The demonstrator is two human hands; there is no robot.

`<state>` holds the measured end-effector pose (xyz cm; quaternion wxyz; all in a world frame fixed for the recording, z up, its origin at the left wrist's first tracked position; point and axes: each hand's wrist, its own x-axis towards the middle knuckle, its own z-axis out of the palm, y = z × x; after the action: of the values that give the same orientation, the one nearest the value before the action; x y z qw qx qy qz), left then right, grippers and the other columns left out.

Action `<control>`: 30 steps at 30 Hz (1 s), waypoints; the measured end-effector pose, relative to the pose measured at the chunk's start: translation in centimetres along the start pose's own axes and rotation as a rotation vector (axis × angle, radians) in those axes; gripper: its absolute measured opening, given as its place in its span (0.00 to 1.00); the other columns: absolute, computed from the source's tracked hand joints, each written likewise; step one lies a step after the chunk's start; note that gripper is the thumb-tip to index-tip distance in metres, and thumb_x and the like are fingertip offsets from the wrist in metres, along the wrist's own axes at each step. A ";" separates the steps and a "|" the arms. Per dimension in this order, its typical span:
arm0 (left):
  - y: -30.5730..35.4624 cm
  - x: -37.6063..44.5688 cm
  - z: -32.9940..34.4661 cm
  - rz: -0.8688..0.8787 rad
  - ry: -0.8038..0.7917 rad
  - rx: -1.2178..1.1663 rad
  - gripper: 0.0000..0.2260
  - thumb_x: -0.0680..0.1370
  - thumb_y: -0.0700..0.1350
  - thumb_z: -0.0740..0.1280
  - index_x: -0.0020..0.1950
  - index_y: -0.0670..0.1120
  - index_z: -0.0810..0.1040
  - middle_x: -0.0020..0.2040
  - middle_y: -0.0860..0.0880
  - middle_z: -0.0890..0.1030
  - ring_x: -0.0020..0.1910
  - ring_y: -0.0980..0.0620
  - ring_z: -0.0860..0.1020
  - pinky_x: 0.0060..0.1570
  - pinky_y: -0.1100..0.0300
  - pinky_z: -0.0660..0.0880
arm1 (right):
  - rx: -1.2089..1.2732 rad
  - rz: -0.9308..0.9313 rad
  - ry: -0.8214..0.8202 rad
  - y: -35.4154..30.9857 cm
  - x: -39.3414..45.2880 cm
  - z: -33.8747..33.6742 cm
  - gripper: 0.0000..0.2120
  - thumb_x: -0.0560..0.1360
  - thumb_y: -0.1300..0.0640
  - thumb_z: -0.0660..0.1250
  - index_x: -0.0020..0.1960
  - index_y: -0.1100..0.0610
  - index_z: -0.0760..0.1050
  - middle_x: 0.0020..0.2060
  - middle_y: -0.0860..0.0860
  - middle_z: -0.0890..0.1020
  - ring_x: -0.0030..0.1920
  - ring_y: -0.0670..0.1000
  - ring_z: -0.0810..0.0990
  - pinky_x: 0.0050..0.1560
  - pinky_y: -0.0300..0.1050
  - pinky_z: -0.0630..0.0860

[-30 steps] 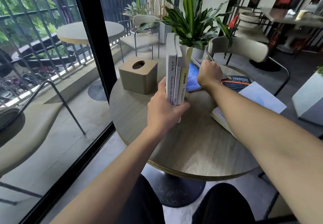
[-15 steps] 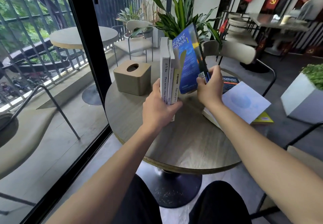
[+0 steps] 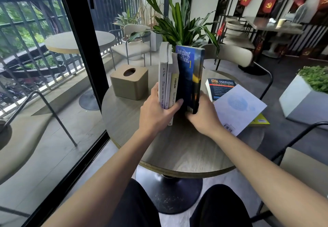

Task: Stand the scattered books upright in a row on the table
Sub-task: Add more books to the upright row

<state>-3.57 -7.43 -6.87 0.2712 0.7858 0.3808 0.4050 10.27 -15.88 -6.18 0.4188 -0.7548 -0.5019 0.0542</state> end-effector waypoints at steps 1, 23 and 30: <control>0.0 0.0 -0.1 0.007 -0.002 0.003 0.34 0.73 0.65 0.70 0.74 0.52 0.64 0.61 0.54 0.79 0.55 0.52 0.78 0.54 0.55 0.76 | -0.009 -0.001 -0.070 -0.1 -0.2 -0.2 0.25 0.70 0.62 0.75 0.65 0.58 0.73 0.54 0.55 0.81 0.55 0.55 0.80 0.50 0.44 0.76; -0.6 1.8 -1.7 0.008 -0.230 -0.082 0.58 0.55 0.75 0.76 0.79 0.55 0.57 0.70 0.60 0.71 0.68 0.57 0.71 0.66 0.48 0.73 | 0.159 -0.009 -0.501 -0.6 2.2 0.8 0.65 0.58 0.58 0.85 0.81 0.51 0.45 0.73 0.47 0.70 0.71 0.50 0.69 0.64 0.40 0.71; -0.8 2.0 -1.6 0.026 -0.205 -0.053 0.58 0.53 0.73 0.78 0.77 0.55 0.60 0.67 0.59 0.75 0.66 0.56 0.74 0.64 0.49 0.74 | 0.193 -0.029 -0.424 0.0 2.9 2.6 0.68 0.54 0.56 0.87 0.80 0.49 0.45 0.67 0.45 0.72 0.67 0.48 0.72 0.61 0.40 0.76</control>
<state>-4.44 -5.13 -5.77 0.3242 0.8206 0.3297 0.3360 10.40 -12.10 -6.91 0.3748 -0.6758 -0.5819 0.2534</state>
